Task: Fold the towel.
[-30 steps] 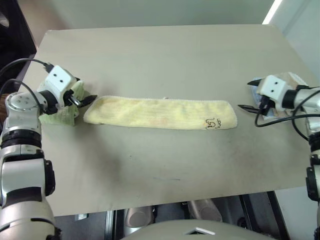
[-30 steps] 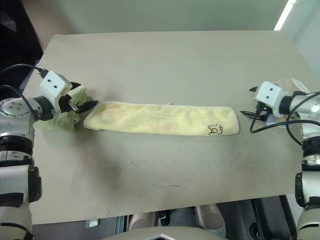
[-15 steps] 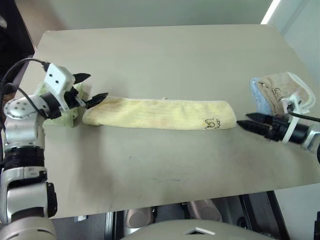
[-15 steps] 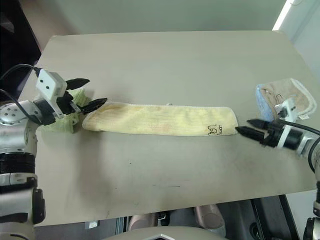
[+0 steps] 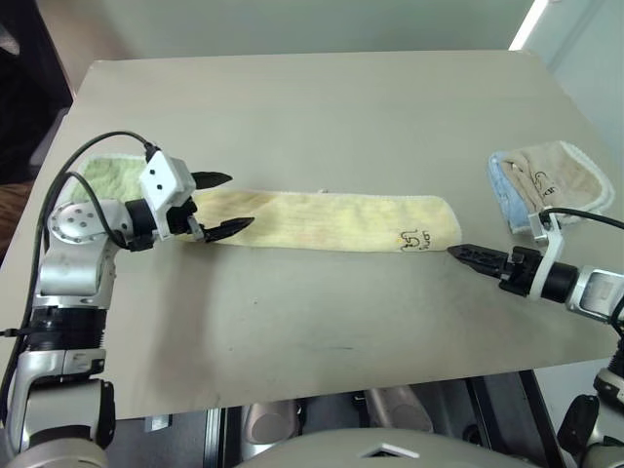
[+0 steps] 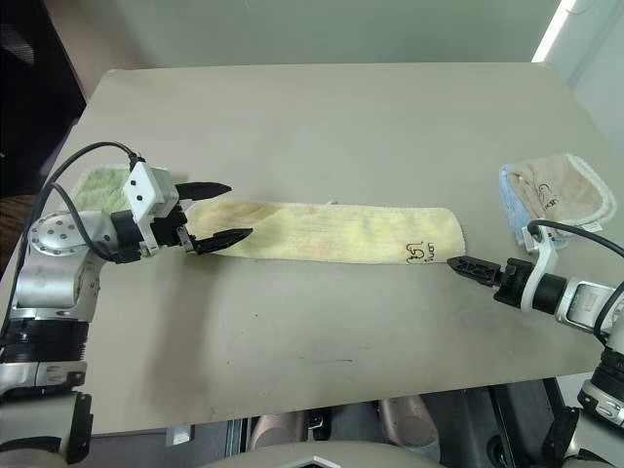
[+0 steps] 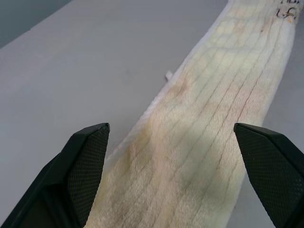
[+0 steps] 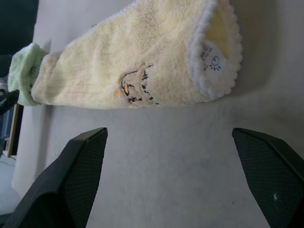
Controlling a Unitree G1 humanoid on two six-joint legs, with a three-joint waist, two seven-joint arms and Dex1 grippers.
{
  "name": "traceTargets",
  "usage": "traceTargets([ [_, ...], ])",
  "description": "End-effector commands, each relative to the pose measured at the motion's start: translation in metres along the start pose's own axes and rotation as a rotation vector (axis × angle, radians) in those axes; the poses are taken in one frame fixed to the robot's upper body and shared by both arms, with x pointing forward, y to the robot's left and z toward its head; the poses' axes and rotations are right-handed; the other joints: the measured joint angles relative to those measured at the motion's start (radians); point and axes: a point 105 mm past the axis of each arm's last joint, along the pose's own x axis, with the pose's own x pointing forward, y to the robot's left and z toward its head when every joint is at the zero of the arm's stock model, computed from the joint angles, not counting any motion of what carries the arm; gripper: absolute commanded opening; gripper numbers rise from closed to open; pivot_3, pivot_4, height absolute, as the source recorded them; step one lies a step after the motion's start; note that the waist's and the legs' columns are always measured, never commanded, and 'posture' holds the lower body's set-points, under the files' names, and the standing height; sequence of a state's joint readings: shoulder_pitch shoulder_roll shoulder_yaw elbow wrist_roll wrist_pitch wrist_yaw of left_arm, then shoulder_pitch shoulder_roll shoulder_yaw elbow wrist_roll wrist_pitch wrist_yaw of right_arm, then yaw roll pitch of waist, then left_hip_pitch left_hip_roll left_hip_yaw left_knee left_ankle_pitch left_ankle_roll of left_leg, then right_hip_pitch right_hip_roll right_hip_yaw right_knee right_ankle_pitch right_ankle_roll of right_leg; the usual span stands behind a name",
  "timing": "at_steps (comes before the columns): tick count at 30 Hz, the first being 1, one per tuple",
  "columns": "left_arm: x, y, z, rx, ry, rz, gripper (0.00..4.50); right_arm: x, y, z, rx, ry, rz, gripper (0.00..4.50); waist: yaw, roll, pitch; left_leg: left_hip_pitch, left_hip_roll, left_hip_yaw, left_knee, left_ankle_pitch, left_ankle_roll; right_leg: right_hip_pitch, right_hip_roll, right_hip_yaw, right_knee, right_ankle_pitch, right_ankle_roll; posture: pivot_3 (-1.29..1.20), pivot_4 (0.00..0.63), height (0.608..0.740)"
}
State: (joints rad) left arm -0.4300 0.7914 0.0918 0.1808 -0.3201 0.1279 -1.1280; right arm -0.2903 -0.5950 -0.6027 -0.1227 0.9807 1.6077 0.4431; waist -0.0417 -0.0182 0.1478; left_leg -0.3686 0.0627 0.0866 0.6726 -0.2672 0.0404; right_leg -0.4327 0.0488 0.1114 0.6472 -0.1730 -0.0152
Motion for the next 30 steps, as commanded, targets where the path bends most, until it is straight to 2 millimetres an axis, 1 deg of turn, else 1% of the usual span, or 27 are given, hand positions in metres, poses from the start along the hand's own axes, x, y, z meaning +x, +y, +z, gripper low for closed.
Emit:
traceTargets([
  [1, 0.004, -0.008, 0.012, 0.023, -0.036, -0.042, 4.50, 0.003, 0.002, 0.007, 0.037, -0.057, 0.007, 4.44, 0.001, 0.000, 0.000, 0.000, 0.000, 0.000, 0.000, 0.000, 0.000, 0.000, 0.000, 0.000, 0.000, 0.000, 0.000, 0.00, 0.150, 0.739],
  [6, 0.007, -0.016, 0.014, 0.015, -0.041, -0.075, 4.50, 0.016, 0.004, 0.013, 0.093, -0.097, 0.017, 4.44, 0.000, 0.000, 0.000, 0.000, 0.000, 0.000, 0.000, -0.001, 0.001, -0.001, 0.000, 0.000, 0.000, 0.001, 0.000, 0.00, 0.150, 0.739],
  [13, 0.007, -0.016, 0.014, 0.014, -0.040, -0.076, 4.50, 0.017, 0.005, 0.013, 0.109, -0.102, 0.009, 4.44, 0.002, 0.000, 0.000, 0.000, 0.000, 0.000, -0.003, -0.001, 0.001, -0.002, 0.000, 0.000, 0.000, 0.000, 0.001, 0.00, 0.150, 0.739],
  [16, 0.009, -0.019, 0.017, 0.014, -0.046, -0.083, 4.50, 0.043, 0.002, 0.019, 0.227, -0.165, -0.019, 4.44, -0.003, -0.001, -0.001, 0.000, 0.000, 0.000, -0.004, -0.001, 0.002, -0.002, 0.000, 0.000, -0.001, 0.000, 0.001, 0.00, 0.150, 0.739],
  [18, 0.010, -0.020, 0.018, 0.017, -0.046, -0.083, 4.50, 0.052, -0.001, 0.021, 0.291, -0.196, -0.047, 4.44, -0.008, -0.001, -0.001, 0.000, 0.000, 0.000, -0.004, -0.002, 0.003, -0.004, 0.000, 0.000, 0.000, 0.002, -0.001, 0.00, 0.150, 0.739],
  [21, 0.012, -0.021, 0.018, 0.018, -0.046, -0.085, 4.50, 0.056, 0.001, 0.024, 0.325, -0.216, -0.051, 4.44, -0.008, -0.001, -0.001, 0.000, 0.000, -0.001, -0.004, -0.002, 0.003, -0.005, 0.000, -0.001, 0.001, 0.007, 0.004, 0.00, 0.150, 0.739],
  [26, 0.014, -0.021, 0.019, 0.020, -0.049, -0.087, 4.50, 0.059, 0.005, 0.022, 0.337, -0.219, -0.055, 4.44, -0.008, -0.001, -0.001, 0.000, 0.000, 0.000, -0.003, -0.001, 0.004, -0.005, 0.000, -0.001, 0.000, 0.005, -0.001, 0.00, 0.150, 0.739],
  [29, 0.015, -0.021, 0.019, 0.022, -0.051, -0.086, 4.50, 0.059, 0.003, 0.020, 0.343, -0.223, -0.076, 3.84, -0.007, -0.002, -0.001, 0.000, 0.000, -0.001, -0.002, -0.001, 0.004, -0.005, 0.000, -0.001, -0.001, 0.005, -0.001, 0.00, 0.150, 0.739],
  [30, 0.015, -0.021, 0.019, 0.023, -0.052, -0.085, 4.50, 0.059, 0.002, 0.019, 0.345, -0.225, -0.081, 3.50, -0.007, -0.002, -0.001, 0.000, 0.000, 0.000, -0.002, -0.001, 0.004, -0.005, 0.000, -0.001, -0.001, 0.005, -0.001, 0.00, 0.150, 0.739],
])
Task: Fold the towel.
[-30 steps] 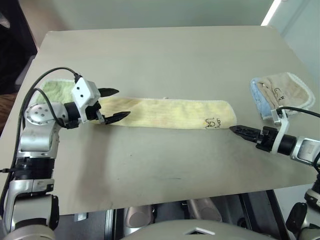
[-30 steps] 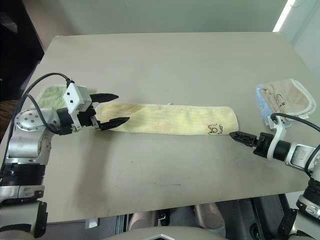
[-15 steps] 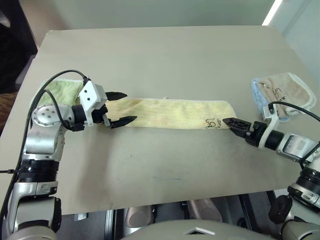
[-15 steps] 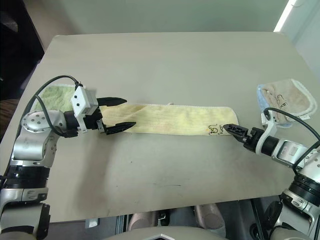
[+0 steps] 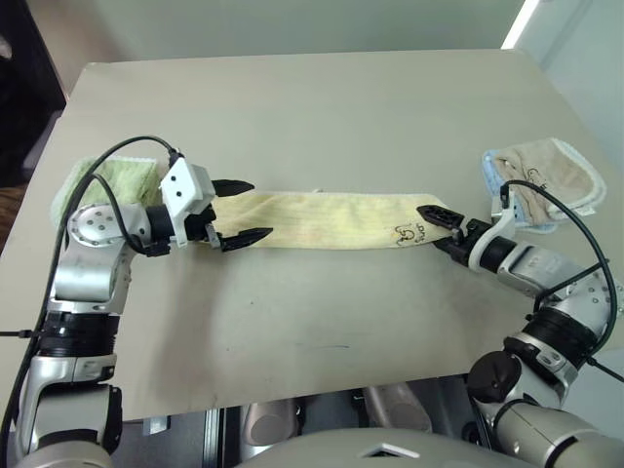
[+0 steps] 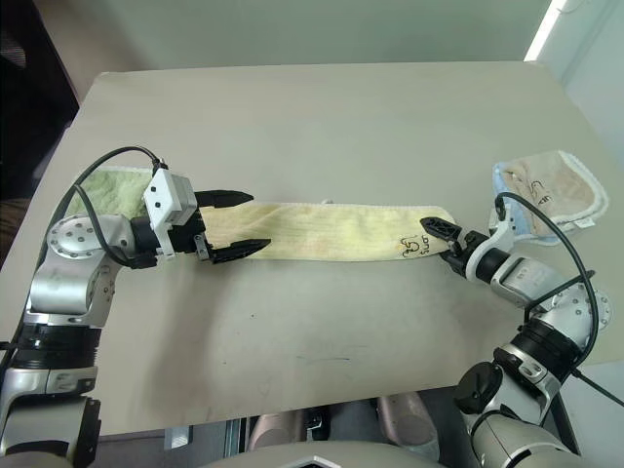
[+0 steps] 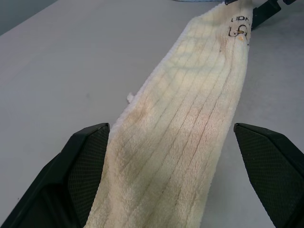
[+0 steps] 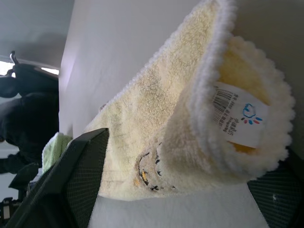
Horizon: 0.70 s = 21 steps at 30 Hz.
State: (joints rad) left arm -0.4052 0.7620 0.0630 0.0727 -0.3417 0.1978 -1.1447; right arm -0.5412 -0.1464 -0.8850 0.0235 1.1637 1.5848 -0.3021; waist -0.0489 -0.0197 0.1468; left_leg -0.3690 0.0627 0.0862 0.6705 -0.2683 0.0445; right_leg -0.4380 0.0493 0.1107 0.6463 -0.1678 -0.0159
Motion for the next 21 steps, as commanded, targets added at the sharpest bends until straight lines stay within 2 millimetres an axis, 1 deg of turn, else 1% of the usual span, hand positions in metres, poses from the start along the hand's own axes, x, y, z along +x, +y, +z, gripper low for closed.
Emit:
traceTargets([
  [1, 0.002, 0.001, 0.011, 0.041, -0.023, 0.006, 4.50, -0.005, -0.002, 0.001, -0.003, -0.026, -0.022, 3.18, 0.000, 0.000, 0.000, 0.000, 0.000, 0.000, 0.000, 0.000, 0.000, 0.000, 0.000, 0.000, 0.000, 0.000, 0.000, 0.00, 0.150, 0.739],
  [2, 0.002, 0.001, 0.010, 0.043, -0.023, 0.007, 4.50, -0.007, -0.004, 0.002, -0.001, -0.033, -0.029, 2.77, 0.000, 0.000, 0.000, -0.001, 0.000, 0.000, 0.000, 0.000, 0.000, 0.000, 0.000, 0.000, 0.000, 0.000, 0.000, 0.00, 0.150, 0.739],
  [5, 0.001, 0.001, 0.010, 0.045, -0.023, 0.011, 4.50, -0.012, -0.008, 0.004, 0.001, -0.053, -0.048, 1.73, 0.001, 0.000, 0.000, -0.006, 0.000, 0.000, -0.001, 0.000, 0.000, -0.004, 0.000, 0.000, 0.001, 0.001, 0.003, 0.00, 0.150, 0.739],
  [6, 0.001, 0.001, 0.010, 0.045, -0.023, 0.013, 4.50, -0.017, -0.010, 0.008, 0.001, -0.075, -0.058, 1.38, 0.001, 0.000, 0.000, -0.007, 0.000, 0.000, -0.001, 0.000, 0.000, -0.006, 0.000, 0.000, 0.001, 0.003, 0.006, 0.00, 0.150, 0.739],
  [9, 0.001, 0.001, 0.009, 0.044, -0.024, 0.016, 4.50, -0.028, -0.015, 0.021, 0.000, -0.133, -0.079, 0.27, 0.004, 0.000, 0.000, -0.011, 0.000, 0.000, -0.002, 0.000, 0.000, -0.010, 0.000, -0.001, 0.002, 0.003, 0.007, 0.00, 0.150, 0.739],
  [10, 0.001, 0.001, 0.009, 0.044, -0.024, 0.016, 4.50, -0.032, -0.015, 0.027, -0.002, -0.155, -0.086, 0.03, 0.006, 0.000, 0.000, -0.013, 0.000, 0.000, -0.002, 0.000, 0.000, -0.011, 0.000, -0.001, 0.002, 0.003, 0.007, 0.00, 0.150, 0.739],
  [16, 0.005, 0.002, 0.008, 0.048, -0.028, 0.013, 4.50, -0.053, -0.011, 0.062, -0.053, -0.252, -0.103, 0.03, 0.012, 0.000, 0.000, -0.014, 0.000, 0.000, -0.001, 0.000, 0.000, -0.012, -0.001, 0.000, 0.001, 0.002, 0.009, 0.00, 0.150, 0.739],
  [18, 0.006, 0.003, 0.008, 0.050, -0.030, 0.011, 4.50, -0.060, -0.004, 0.077, -0.105, -0.279, -0.103, 0.03, 0.013, 0.000, 0.000, -0.014, 0.000, 0.000, -0.001, 0.000, 0.000, -0.012, -0.001, 0.000, 0.001, 0.002, 0.009, 0.00, 0.150, 0.739],
  [19, 0.007, 0.003, 0.008, 0.051, -0.031, 0.010, 4.50, -0.062, 0.005, 0.082, -0.160, -0.283, -0.091, 0.03, 0.014, 0.000, 0.000, -0.014, 0.000, 0.001, -0.001, 0.000, 0.000, -0.012, -0.001, 0.000, 0.002, 0.002, 0.009, 0.00, 0.150, 0.739],
  [20, 0.008, 0.003, 0.008, 0.052, -0.032, 0.008, 4.50, -0.062, 0.018, 0.084, -0.253, -0.276, -0.079, 0.03, 0.014, 0.000, 0.000, -0.014, 0.000, 0.000, -0.001, 0.000, 0.000, -0.012, -0.001, 0.000, 0.002, 0.003, 0.009, 0.00, 0.150, 0.739],
  [21, 0.009, 0.003, 0.008, 0.053, -0.032, 0.007, 4.50, -0.061, 0.027, 0.084, -0.317, -0.266, -0.070, 0.03, 0.014, 0.001, 0.000, -0.014, 0.000, 0.000, -0.001, 0.000, 0.000, -0.012, -0.001, 0.000, 0.002, 0.003, 0.009, 0.00, 0.150, 0.739],
])
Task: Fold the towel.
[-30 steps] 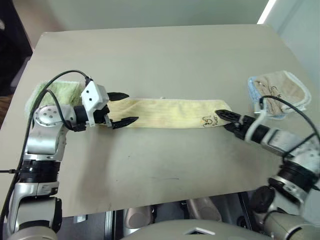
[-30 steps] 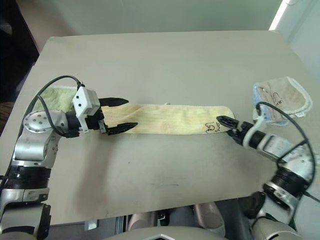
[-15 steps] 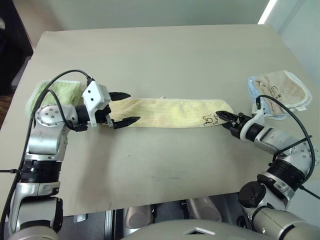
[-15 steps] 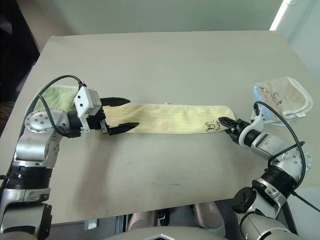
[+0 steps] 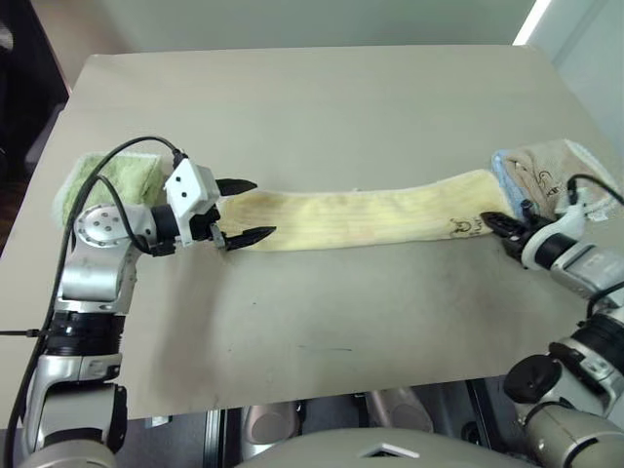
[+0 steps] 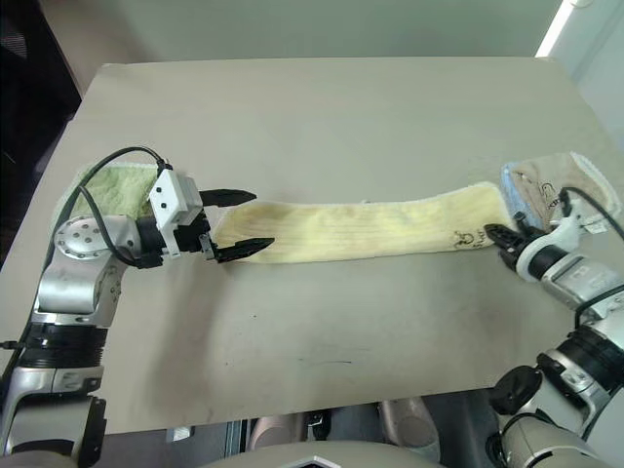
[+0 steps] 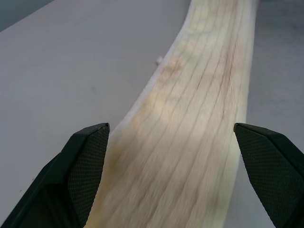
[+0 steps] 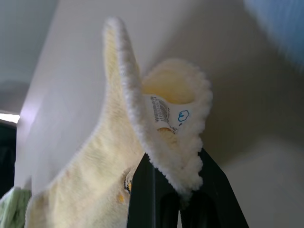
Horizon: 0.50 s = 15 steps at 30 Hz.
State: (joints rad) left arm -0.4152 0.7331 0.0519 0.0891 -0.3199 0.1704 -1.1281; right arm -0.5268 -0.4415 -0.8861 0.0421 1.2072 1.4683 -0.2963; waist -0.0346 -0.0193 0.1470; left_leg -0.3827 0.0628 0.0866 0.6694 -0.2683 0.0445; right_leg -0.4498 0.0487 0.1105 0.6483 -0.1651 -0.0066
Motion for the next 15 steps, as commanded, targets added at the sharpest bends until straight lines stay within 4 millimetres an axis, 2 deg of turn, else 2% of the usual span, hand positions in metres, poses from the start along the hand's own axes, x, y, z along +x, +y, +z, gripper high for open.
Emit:
traceTargets([
  [1, 0.003, 0.003, 0.009, 0.041, -0.021, -0.004, 4.50, -0.004, 0.043, 0.016, -0.259, -0.034, 0.102, 0.03, -0.002, 0.000, 0.000, 0.000, 0.000, 0.000, 0.000, 0.000, 0.000, 0.000, 0.000, 0.000, 0.001, 0.000, 0.000, 0.00, 0.150, 0.739],
  [2, 0.003, 0.003, 0.009, 0.043, -0.023, -0.005, 4.50, -0.004, 0.058, 0.011, -0.412, -0.011, 0.123, 0.03, -0.003, 0.000, 0.000, 0.000, 0.000, 0.000, 0.000, 0.000, 0.000, 0.000, 0.000, 0.000, 0.001, 0.000, 0.000, 0.00, 0.150, 0.739],
  [4, 0.004, 0.003, 0.009, 0.045, -0.025, -0.007, 4.50, -0.001, 0.075, -0.005, -0.630, 0.050, 0.163, 0.03, -0.005, 0.000, 0.000, 0.000, 0.000, 0.001, 0.000, 0.000, 0.000, -0.001, 0.000, 0.000, 0.002, 0.000, 0.000, 0.00, 0.150, 0.739],
  [9, 0.008, 0.003, 0.011, 0.046, -0.035, -0.007, 4.50, 0.013, 0.095, -0.054, -1.073, 0.228, 0.261, 0.03, -0.005, 0.000, 0.000, 0.001, 0.000, 0.000, 0.002, 0.000, 0.000, 0.000, 0.001, -0.002, 0.003, 0.000, 0.000, 0.00, 0.150, 0.739],
  [11, 0.009, 0.002, 0.012, 0.045, -0.039, -0.007, 4.50, 0.022, 0.103, -0.068, -1.187, 0.256, 0.300, 0.03, -0.006, 0.000, 0.000, 0.000, 0.000, 0.000, 0.004, 0.000, 0.000, 0.001, 0.001, -0.002, 0.002, 0.001, 0.000, 0.00, 0.150, 0.739],
  [15, 0.011, 0.002, 0.012, 0.043, -0.045, -0.004, 4.50, 0.041, 0.119, -0.088, -1.290, 0.287, 0.371, 0.03, -0.006, 0.000, 0.000, 0.000, 0.001, 0.000, 0.009, 0.000, 0.000, 0.003, 0.001, -0.001, 0.002, 0.002, 0.003, 0.00, 0.150, 0.739],
])
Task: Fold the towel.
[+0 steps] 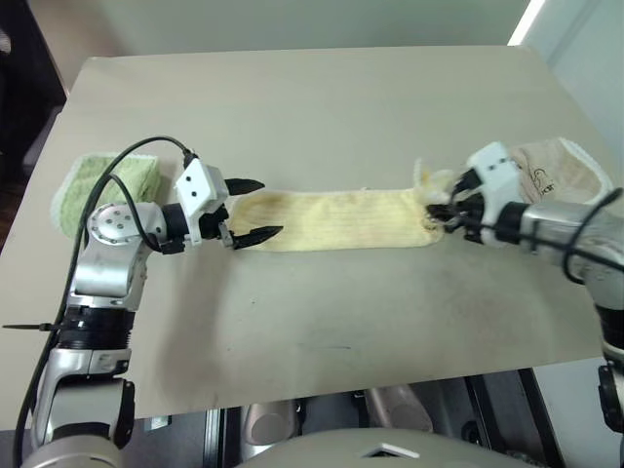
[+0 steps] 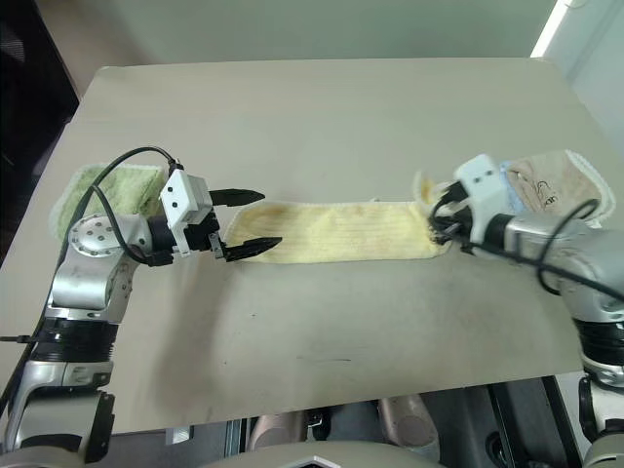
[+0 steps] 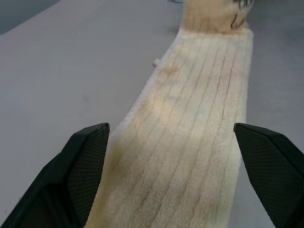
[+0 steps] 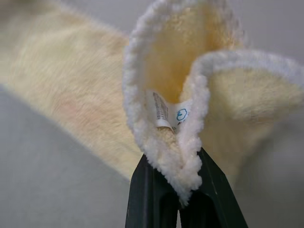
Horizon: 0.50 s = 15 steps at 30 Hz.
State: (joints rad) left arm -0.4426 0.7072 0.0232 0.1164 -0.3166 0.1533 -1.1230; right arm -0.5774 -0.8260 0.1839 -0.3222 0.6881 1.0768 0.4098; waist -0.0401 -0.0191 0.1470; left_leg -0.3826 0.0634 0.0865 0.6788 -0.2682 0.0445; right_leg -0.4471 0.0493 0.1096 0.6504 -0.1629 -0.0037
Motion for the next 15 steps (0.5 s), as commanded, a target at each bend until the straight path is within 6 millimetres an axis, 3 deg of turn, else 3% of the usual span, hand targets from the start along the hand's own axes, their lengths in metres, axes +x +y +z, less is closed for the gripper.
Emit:
traceTargets([
  [1, 0.002, 0.002, 0.011, 0.043, -0.026, 0.012, 4.50, 0.019, 0.016, 0.023, -0.145, -0.046, 0.050, 0.03, -0.001, 0.000, 0.000, 0.000, 0.000, 0.000, 0.001, 0.000, 0.000, 0.000, 0.000, 0.000, 0.000, 0.001, 0.001, 0.00, 0.150, 0.739],
  [6, 0.003, 0.001, 0.012, 0.043, -0.035, 0.020, 4.50, 0.049, 0.023, 0.020, -0.216, -0.002, 0.059, 0.03, 0.001, 0.000, 0.000, 0.000, 0.000, 0.000, 0.003, 0.001, 0.001, 0.000, 0.000, 0.000, 0.000, 0.003, 0.001, 0.00, 0.150, 0.739],
  [11, -0.003, 0.000, 0.011, 0.040, -0.028, 0.035, 4.50, 0.053, 0.027, 0.016, -0.195, 0.005, 0.102, 0.03, 0.008, 0.000, 0.000, -0.001, 0.000, 0.000, 0.003, 0.001, 0.001, 0.000, 0.000, 0.000, -0.004, 0.003, 0.002, 0.00, 0.150, 0.739],
  [15, -0.005, -0.001, 0.009, 0.033, -0.021, 0.041, 4.50, 0.048, 0.027, 0.024, -0.148, -0.032, 0.127, 1.01, 0.007, 0.000, 0.000, -0.001, 0.000, 0.000, 0.003, 0.001, 0.000, 0.002, -0.001, 0.001, -0.005, 0.002, 0.002, 0.00, 0.150, 0.739],
])
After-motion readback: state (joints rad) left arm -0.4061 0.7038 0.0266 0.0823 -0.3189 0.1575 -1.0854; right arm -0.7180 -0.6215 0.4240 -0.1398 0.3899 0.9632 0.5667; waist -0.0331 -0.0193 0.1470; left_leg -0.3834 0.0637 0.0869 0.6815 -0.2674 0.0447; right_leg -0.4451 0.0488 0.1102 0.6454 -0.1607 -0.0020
